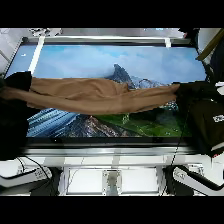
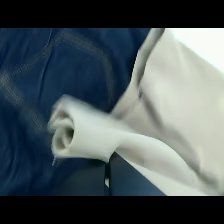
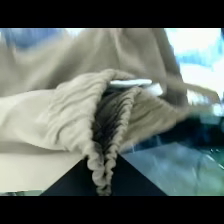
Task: Fold the clothes and pants, and hang the long-sleeved shirts on hangers.
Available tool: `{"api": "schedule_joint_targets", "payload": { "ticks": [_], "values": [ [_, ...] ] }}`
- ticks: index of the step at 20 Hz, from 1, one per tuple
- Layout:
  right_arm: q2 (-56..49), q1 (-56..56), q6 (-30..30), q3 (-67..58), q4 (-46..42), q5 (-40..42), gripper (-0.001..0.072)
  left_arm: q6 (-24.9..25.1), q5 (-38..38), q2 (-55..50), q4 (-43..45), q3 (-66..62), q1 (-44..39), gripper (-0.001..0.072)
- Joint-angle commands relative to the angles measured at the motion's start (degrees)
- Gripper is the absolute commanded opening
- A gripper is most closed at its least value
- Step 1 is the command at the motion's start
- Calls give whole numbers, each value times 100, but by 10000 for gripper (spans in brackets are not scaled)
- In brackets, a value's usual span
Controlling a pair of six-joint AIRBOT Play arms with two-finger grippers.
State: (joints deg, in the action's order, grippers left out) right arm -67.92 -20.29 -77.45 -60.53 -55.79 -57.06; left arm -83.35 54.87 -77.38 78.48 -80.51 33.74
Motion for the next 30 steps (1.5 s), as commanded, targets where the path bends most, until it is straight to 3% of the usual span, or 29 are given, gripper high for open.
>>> {"api": "schedule_joint_targets", "payload": {
  "ticks": [1,4,8,13,17,18,19,20,21,22,26,28,30],
  "values": [
    [-636,282,-1005,-391,72,739,27,-1021,-306,-1200,754,-1207,-654,4],
    [-1040,278,-1587,-555,-22,833,26,-1484,-304,-2151,1086,-2065,-872,4],
    [-1202,278,-1967,-557,-188,1152,26,-1670,-459,-2933,1108,-2608,-964,4],
    [-1220,278,-2400,-555,-319,1755,26,-2094,-1362,-3156,1106,-2623,-1008,4],
    [-1362,319,-2503,-555,-328,1759,28,-2076,-1340,-3270,1108,-2623,-1209,7],
    [-1384,358,-2485,-555,-337,1764,29,-1943,-1327,-3263,1108,-2623,-1283,140],
    [-1384,358,-2369,-573,-343,1762,59,-1589,-1316,-3233,1108,-2625,-1362,495],
    [-1373,345,-2105,-619,-348,1738,200,-1333,-1231,-3165,1110,-2629,-1416,716],
    [-1357,299,-1923,-706,-365,1672,388,-1217,-1082,-3049,1113,-2629,-1447,701],
    [-1335,240,-1836,-811,-422,1554,451,-1108,-922,-2874,1108,-2629,-1460,700],
    [-1403,-186,-1554,-1322,-634,291,455,-990,-608,-2024,1084,-2629,-1681,700],
    [-1613,-433,-1147,-1451,-597,-455,475,-435,-614,-1738,1084,-2629,-2081,700],
    [-1893,-610,-835,-1456,-544,-798,552,212,-610,-1641,1086,-2629,-2640,700]
  ]
}}
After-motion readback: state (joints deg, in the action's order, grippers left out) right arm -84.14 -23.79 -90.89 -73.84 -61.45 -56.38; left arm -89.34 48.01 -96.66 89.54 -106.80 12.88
